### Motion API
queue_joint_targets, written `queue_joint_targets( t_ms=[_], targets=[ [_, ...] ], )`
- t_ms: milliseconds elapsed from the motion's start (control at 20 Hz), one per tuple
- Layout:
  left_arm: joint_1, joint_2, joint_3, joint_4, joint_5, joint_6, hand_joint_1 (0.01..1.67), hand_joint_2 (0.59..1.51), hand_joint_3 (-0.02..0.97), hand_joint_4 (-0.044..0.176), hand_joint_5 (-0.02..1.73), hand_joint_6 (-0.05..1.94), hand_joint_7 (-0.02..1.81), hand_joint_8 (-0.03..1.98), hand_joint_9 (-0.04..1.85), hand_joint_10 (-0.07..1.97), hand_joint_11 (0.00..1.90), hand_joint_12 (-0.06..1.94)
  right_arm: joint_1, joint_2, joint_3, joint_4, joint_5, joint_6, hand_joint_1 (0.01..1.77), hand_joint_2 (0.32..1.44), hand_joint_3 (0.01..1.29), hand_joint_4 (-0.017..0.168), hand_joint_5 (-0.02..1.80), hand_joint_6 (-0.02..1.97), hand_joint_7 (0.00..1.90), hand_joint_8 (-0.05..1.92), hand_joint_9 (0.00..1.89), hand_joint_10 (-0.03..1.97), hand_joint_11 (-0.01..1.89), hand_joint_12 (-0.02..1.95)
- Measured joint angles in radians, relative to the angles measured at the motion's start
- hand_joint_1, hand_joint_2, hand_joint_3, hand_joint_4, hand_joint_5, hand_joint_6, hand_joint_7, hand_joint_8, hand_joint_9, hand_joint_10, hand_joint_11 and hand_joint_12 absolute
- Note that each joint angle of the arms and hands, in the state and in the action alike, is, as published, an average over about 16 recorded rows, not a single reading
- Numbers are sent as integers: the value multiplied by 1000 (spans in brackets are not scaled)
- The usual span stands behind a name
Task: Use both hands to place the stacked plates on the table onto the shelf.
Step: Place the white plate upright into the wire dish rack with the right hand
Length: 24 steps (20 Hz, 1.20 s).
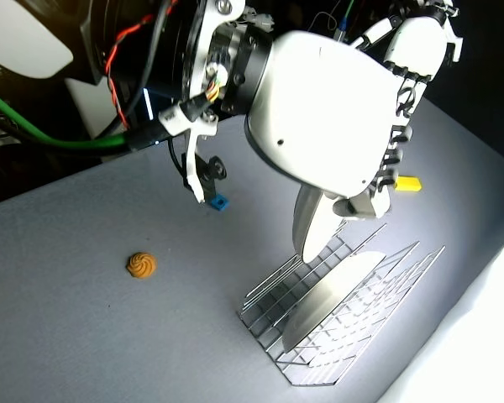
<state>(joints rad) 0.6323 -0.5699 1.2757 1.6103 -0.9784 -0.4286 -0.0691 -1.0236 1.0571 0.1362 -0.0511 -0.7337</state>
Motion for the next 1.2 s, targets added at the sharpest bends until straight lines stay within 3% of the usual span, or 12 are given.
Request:
queue_joint_targets(
  t_ms=[1200],
  targets=[
    [-38,-26,7,59,12,4,14,1030,20,7,20,1,11,-4,19,-65,20,16,-119,-110,112,5,64,-16,1251,971,14,8,1023,816,1178,667,1332,17,810,999]
  ],
)
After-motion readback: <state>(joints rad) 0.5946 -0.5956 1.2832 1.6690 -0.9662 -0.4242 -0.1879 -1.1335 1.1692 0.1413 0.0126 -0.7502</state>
